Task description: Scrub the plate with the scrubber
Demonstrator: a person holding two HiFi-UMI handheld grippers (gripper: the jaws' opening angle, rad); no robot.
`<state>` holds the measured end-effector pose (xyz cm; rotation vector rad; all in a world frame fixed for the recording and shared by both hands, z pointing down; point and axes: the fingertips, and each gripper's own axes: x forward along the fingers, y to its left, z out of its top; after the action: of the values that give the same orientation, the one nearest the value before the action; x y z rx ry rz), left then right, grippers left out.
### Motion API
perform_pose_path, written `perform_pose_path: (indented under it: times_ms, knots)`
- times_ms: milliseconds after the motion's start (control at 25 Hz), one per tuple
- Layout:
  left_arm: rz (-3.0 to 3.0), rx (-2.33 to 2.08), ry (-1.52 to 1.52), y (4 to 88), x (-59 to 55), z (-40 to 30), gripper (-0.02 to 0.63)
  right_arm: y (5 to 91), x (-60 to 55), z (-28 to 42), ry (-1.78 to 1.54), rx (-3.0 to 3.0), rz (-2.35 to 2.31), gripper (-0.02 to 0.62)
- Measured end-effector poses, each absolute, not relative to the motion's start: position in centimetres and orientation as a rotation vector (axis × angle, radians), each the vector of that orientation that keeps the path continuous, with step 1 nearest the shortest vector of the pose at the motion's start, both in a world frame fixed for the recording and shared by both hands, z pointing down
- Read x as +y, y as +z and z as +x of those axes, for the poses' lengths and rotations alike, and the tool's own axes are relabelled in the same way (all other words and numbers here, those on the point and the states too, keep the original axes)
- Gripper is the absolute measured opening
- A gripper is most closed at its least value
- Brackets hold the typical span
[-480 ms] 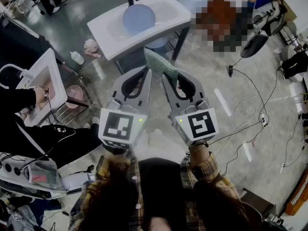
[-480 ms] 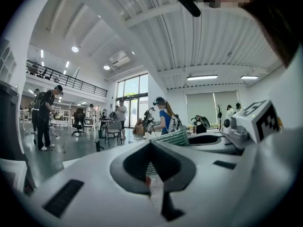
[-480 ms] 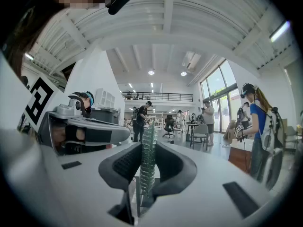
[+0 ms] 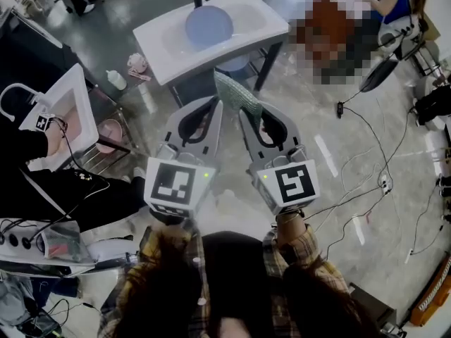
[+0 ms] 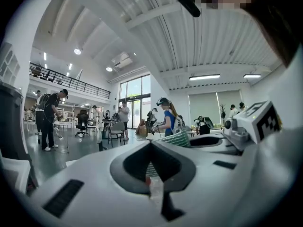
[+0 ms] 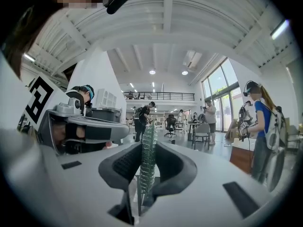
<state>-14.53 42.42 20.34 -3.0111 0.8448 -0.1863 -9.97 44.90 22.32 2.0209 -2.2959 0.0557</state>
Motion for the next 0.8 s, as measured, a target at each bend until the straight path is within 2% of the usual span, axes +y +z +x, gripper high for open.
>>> perform_pose_path:
  times_ms: [440, 800]
  knots:
    - [-2.964, 0.851, -0.176, 20.7, 41.1, -13.5, 0.014, 23.3, 44.3, -8.0, 0.099, -2.275, 2.016, 0.097]
    - [-3.004, 0.767, -0.160, 21.6, 31.1, -10.1, 0.014, 24.4, 34.7, -4.7, 0.090, -2.236, 2.088, 0.097]
